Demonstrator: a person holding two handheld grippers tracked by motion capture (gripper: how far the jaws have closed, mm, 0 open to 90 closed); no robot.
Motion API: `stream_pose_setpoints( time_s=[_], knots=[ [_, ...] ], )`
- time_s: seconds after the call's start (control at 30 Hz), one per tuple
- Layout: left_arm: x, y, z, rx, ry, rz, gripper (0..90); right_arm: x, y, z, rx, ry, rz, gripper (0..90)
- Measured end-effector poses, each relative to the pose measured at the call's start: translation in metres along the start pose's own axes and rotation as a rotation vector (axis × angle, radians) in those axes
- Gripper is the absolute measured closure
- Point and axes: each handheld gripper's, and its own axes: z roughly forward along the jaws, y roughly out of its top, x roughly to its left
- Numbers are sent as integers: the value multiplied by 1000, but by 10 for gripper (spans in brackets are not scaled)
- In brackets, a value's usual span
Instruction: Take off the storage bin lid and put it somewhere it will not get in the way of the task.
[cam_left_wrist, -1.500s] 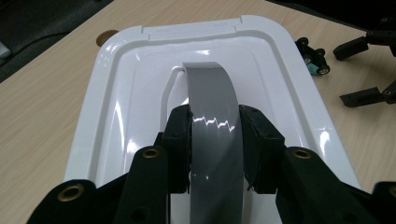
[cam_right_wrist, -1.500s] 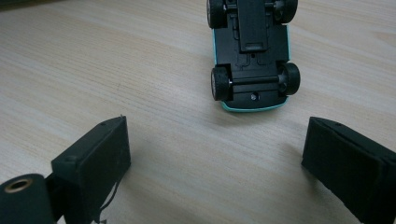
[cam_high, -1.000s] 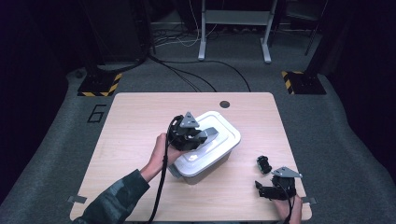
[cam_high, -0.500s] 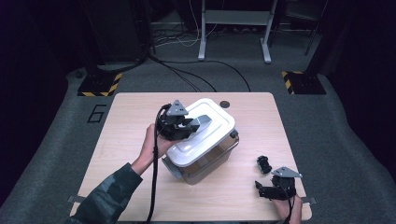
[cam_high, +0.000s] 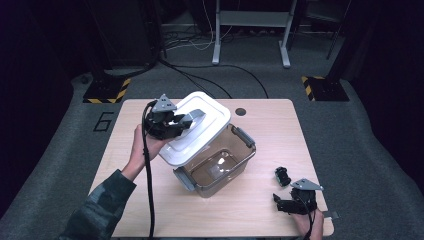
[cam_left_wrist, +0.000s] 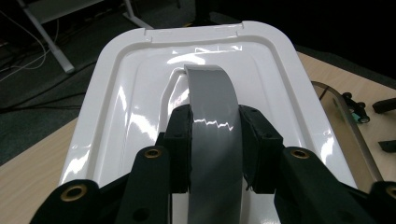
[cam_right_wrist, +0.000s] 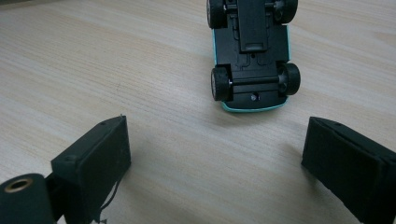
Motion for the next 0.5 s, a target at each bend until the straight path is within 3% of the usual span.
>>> stream_pose_setpoints(
  time_s=[0.5],
  knots=[
    [47,-15,-29,-5,113,-62,670,0,0,0,0,0,-5,69]
  ],
)
